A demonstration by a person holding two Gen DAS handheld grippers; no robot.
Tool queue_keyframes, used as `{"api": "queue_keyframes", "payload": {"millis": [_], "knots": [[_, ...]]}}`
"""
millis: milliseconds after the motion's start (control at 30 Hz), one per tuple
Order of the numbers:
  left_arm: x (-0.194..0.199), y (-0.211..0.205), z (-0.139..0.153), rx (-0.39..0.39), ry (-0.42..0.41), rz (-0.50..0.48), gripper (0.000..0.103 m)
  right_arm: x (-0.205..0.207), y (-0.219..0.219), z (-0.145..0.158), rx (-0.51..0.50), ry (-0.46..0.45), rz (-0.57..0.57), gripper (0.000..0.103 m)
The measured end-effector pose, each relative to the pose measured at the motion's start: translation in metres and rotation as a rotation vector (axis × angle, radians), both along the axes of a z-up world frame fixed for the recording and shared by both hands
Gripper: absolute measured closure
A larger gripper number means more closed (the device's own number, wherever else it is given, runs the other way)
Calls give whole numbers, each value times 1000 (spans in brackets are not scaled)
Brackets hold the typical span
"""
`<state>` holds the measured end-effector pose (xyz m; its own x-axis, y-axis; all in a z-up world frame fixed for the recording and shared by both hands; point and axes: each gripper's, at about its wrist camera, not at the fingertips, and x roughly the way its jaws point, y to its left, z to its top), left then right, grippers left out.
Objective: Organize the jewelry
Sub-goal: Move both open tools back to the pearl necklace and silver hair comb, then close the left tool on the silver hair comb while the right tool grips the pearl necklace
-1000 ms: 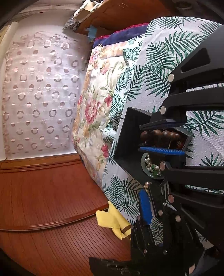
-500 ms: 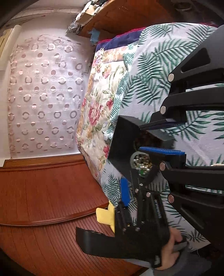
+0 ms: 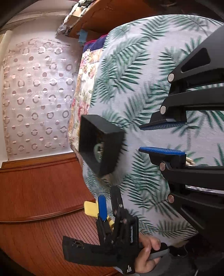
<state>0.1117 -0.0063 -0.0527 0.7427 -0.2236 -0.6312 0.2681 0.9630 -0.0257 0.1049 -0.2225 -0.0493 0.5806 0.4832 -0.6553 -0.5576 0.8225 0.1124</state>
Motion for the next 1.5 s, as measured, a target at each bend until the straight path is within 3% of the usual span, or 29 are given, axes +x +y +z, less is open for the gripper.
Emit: {"api": "queue_keyframes", "payload": {"millis": [433, 733, 1133, 1500], "knots": [[-60, 4, -21, -29, 60, 2, 26, -45, -21, -21, -23, 34, -29, 75], [-91, -31, -26, -24, 96, -93, 26, -56, -41, -21, -10, 47, -78, 75], [-93, -79, -42, 68, 151, -242, 26, -54, -42, -25, -3, 55, -73, 74], [-80, -93, -54, 126, 175, -250, 25, -52, -44, -27, -2, 58, -74, 71]]}}
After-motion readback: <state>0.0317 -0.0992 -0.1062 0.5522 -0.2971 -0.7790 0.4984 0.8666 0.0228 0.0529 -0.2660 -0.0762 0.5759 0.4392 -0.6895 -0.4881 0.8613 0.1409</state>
